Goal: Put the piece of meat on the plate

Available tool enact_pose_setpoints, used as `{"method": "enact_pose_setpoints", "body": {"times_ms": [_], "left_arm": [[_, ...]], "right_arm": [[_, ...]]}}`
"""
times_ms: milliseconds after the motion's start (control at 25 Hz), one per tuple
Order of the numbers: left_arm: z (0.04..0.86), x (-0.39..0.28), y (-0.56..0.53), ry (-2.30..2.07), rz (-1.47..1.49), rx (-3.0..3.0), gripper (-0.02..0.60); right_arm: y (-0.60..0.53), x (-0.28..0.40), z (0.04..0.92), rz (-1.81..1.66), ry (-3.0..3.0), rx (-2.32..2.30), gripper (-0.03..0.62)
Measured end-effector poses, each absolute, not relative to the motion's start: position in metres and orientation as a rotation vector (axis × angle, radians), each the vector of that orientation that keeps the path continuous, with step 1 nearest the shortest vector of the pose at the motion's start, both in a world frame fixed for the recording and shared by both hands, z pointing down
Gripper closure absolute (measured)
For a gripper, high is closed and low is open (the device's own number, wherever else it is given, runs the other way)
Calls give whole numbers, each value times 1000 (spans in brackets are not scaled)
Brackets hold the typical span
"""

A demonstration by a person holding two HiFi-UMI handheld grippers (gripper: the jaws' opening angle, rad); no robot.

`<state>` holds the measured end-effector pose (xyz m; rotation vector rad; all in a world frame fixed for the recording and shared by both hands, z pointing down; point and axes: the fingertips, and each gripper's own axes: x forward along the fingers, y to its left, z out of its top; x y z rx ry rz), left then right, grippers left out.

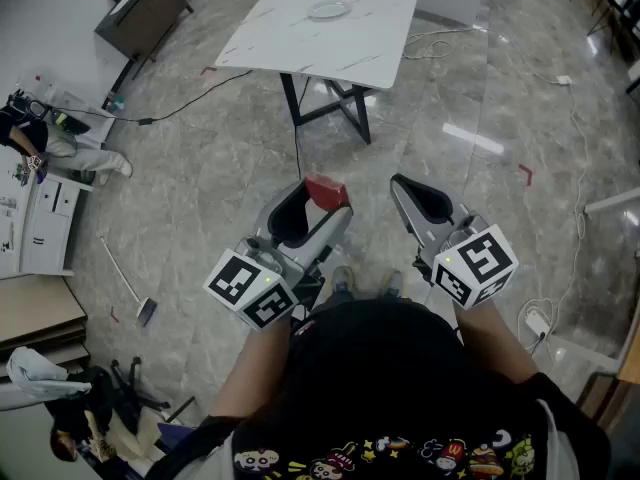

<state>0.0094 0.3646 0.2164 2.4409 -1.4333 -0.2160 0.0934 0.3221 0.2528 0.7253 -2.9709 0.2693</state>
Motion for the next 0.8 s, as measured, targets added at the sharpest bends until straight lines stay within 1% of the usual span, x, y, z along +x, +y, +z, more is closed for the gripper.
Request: {"method": "enact_pose_setpoints", "body": {"times_ms": [520, 800], "left_arm": [[216, -5, 357, -1452, -232, 2420, 192], [224, 11, 339, -1466, -214, 2400, 192]], "right_arm": [[307, 86, 250, 244, -2976, 733, 572], [295, 119, 262, 265, -2941, 734, 572]]}}
